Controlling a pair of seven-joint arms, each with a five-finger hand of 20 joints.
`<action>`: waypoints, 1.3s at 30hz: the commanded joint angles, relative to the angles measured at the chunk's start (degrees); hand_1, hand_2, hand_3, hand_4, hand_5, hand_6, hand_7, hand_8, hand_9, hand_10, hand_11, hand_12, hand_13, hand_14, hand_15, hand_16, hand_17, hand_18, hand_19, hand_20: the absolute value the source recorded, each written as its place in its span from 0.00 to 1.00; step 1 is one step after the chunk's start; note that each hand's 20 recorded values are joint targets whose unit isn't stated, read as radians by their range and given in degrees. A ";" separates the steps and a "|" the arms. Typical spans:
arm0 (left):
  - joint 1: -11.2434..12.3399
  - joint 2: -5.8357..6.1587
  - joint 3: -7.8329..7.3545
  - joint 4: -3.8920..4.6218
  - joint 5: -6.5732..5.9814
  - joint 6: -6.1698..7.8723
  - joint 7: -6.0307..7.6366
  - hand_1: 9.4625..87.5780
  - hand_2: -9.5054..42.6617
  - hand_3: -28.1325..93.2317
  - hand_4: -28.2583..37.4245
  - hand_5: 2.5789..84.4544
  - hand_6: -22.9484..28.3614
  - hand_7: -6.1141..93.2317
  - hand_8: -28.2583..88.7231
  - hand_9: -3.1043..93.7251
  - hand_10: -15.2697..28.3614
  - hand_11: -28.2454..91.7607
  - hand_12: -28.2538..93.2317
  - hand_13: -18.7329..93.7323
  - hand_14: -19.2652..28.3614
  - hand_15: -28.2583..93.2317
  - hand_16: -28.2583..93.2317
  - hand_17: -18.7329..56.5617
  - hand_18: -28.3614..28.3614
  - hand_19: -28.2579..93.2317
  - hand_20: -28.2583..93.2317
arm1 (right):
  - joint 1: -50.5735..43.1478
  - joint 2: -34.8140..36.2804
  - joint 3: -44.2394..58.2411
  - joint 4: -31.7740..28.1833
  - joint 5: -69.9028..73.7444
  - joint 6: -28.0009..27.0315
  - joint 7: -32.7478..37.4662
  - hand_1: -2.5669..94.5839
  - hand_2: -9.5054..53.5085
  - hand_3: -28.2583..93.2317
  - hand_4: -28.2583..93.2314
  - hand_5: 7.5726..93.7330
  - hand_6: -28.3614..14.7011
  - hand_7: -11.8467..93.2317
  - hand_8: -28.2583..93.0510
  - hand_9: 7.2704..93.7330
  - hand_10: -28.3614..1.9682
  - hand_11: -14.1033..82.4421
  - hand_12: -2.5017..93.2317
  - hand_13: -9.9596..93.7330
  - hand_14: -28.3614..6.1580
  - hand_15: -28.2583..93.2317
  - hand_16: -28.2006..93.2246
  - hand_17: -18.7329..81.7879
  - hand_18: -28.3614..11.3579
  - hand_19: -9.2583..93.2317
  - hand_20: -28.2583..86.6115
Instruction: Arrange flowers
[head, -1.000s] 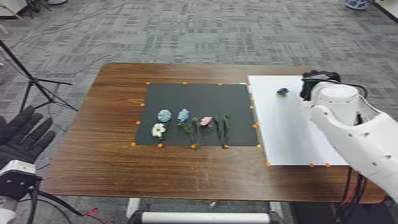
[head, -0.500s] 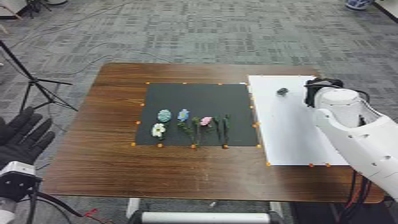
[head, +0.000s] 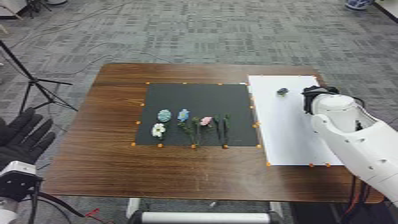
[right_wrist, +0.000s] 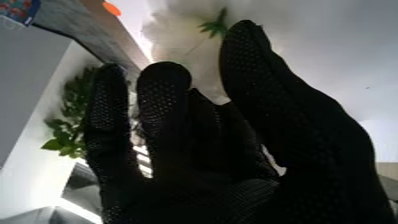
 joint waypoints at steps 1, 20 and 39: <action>0.41 0.54 -0.07 -0.61 -1.38 1.09 1.35 0.19 0.48 0.80 0.00 0.43 0.59 0.18 0.18 0.35 0.62 0.35 0.35 0.37 0.68 0.43 0.23 0.20 0.70 0.37 0.34 | -2.44 1.26 -2.35 1.86 -0.86 11.34 2.26 0.67 0.00 0.79 0.00 0.60 0.64 0.30 0.13 0.67 0.59 0.36 0.30 0.68 0.56 0.81 0.57 0.47 0.12 0.83 0.60; 0.30 0.42 -0.52 -0.76 -2.00 1.95 2.01 0.19 0.48 0.81 0.00 0.43 0.59 0.19 0.18 0.36 0.63 0.36 0.34 0.38 0.68 0.44 0.22 0.20 0.70 0.37 0.34 | -9.56 4.07 3.22 -19.96 -3.13 22.20 -1.70 0.72 0.00 0.77 0.00 0.73 0.68 0.37 0.24 0.88 0.73 0.32 0.52 0.75 0.61 0.78 0.61 0.50 0.12 0.84 0.61; -1.27 0.90 0.97 -0.16 -1.82 1.62 1.39 0.19 0.48 0.81 0.00 0.43 0.59 0.19 0.18 0.36 0.63 0.36 0.34 0.38 0.68 0.44 0.22 0.20 0.70 0.37 0.34 | -2.14 -6.29 -9.57 -20.16 0.25 23.17 -12.22 0.70 0.00 0.77 0.00 0.73 0.68 0.37 0.24 0.87 0.73 0.32 0.53 0.74 0.61 0.78 0.61 0.49 0.13 0.83 0.61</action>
